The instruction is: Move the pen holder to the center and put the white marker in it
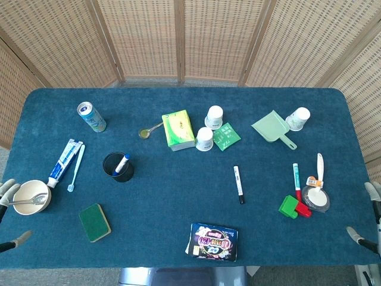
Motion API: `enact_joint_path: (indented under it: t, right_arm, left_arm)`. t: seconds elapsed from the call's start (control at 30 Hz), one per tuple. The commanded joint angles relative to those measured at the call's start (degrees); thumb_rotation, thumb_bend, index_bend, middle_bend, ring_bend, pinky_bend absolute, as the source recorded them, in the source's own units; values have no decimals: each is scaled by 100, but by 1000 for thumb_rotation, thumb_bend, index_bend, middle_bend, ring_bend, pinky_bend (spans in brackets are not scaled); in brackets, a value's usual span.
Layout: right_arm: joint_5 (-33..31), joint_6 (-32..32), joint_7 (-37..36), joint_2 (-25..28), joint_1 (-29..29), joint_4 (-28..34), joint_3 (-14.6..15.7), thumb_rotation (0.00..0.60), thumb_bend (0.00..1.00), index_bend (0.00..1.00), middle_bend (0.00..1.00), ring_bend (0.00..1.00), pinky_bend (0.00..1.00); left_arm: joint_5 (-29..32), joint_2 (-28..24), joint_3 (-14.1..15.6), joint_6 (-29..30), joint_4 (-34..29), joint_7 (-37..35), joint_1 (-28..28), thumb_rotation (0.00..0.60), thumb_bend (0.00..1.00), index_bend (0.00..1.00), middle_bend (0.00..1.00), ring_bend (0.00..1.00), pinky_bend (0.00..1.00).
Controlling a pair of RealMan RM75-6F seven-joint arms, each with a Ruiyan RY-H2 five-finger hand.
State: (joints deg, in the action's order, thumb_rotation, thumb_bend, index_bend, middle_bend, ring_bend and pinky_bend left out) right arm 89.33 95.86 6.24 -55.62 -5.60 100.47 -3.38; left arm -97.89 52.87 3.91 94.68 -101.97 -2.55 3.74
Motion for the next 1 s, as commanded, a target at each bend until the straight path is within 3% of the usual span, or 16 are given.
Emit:
enact_joint_path:
  t: [0.03,0.33,0.53,0.77,0.9,1.0]
  right_arm:
    - [-1,-7,-9,3,2,1,3,600,0,72,0,0,0]
    - [12,22,-89,28,-7,4,3,600,0,71,0,0,0]
    - [-34,18,-222,72,-17,1,-4,600,0,72,0,0,0]
    - [-12,15,-326,106,-20,0,10,600,0,72,0,0,0]
    - [-3,1,-388,129,-20,9,23,600,0,72,0,0,0]
    - [-18,-3,-438,146,-21,8,20,600,0,71,0,0,0]
  left_arm:
    - [7,-3,0,-10,1,-5,-4,600,52,1,0,0,0]
    - [58,-15,-19,-67,40,-114,-42,600,52,1,0,0,0]
    - [365,59,-277,-492,266,-583,-415,600,52,9,0,0,0]
    - [686,241,-596,-1346,814,-1224,-1095,600,50,3,0,0,0]
    - [973,502,-871,-2362,1312,-1638,-1850,600,31,0,0,0,0]
    - [1176,638,-973,-2910,1458,-1547,-2221,600,4,0,0,0,0]
